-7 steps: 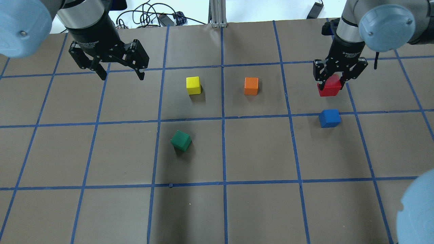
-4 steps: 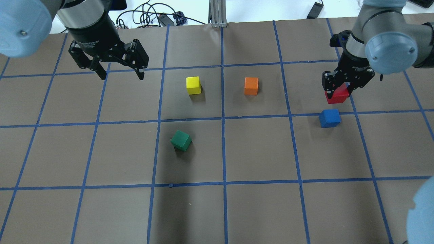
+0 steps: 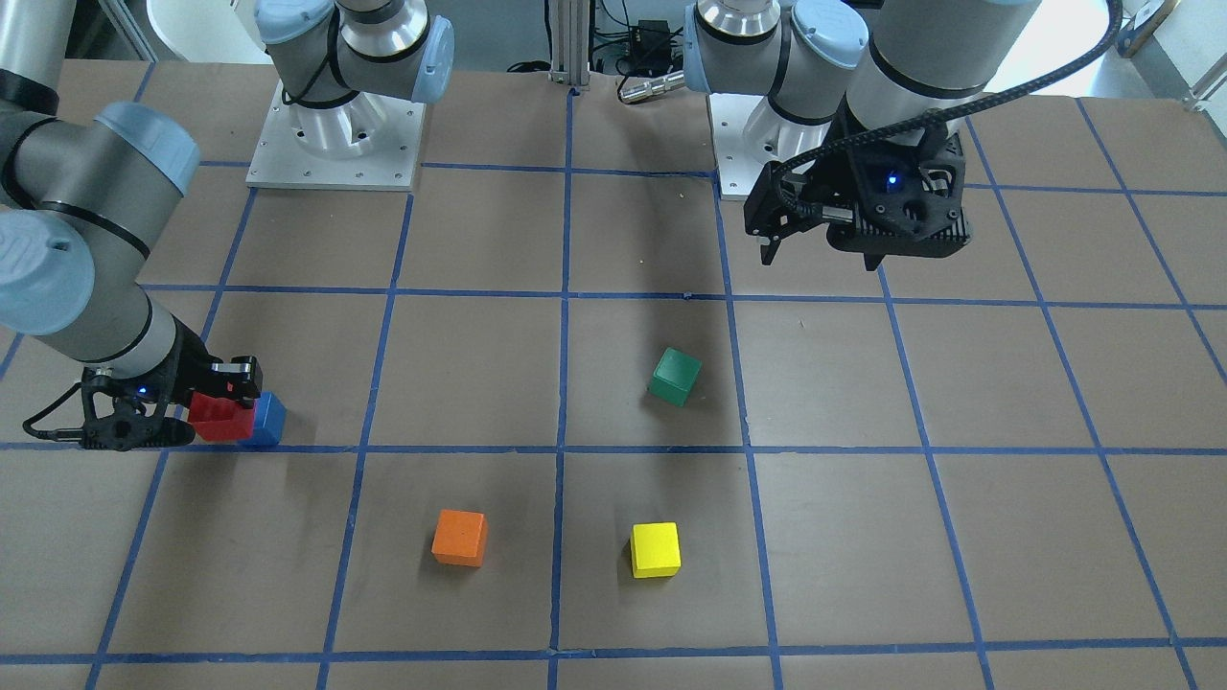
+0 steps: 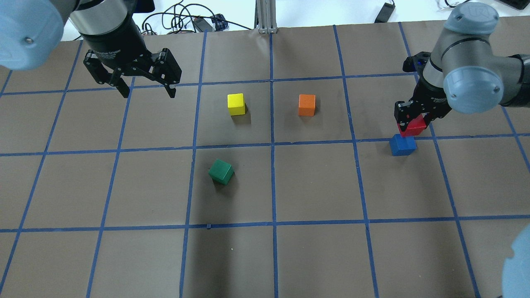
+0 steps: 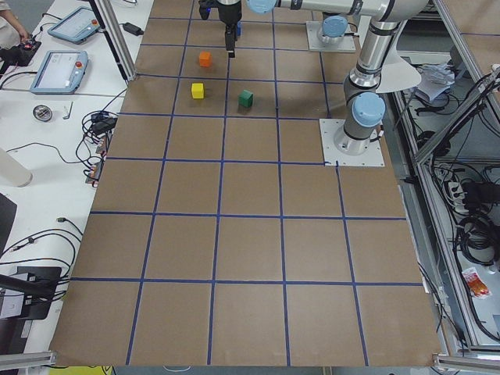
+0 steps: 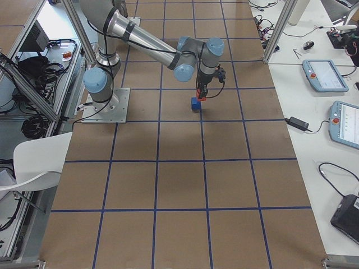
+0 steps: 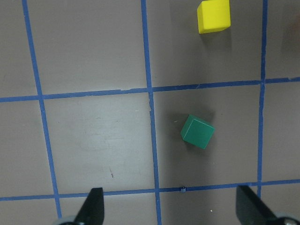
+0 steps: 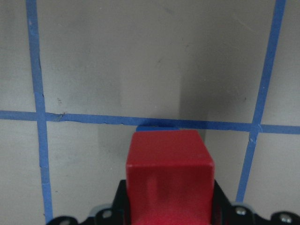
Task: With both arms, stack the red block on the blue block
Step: 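Carry the red cube over the blue cube and lower it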
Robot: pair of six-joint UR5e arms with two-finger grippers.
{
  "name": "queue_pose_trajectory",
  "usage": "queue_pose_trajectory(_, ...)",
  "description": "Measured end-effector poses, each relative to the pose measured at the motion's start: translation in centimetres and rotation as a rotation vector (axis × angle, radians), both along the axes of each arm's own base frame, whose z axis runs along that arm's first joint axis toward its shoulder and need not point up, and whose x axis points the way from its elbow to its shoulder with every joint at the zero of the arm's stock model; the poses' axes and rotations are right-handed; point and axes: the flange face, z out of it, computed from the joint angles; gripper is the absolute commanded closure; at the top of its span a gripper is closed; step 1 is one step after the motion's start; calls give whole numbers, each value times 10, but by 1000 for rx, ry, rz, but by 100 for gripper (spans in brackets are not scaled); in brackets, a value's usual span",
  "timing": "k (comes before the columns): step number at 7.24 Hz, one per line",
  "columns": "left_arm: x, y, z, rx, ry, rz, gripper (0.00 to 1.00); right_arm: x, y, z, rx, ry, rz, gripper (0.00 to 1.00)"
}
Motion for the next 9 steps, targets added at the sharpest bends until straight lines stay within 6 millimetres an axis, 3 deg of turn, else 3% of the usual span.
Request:
queue_pose_trajectory(5,0,0,0,1,0,0,0,2,9,-13,26,-6,-4,99)
queue_pose_trajectory(9,0,0,0,0,3,0,0,1,10,-14,26,1,-7,74)
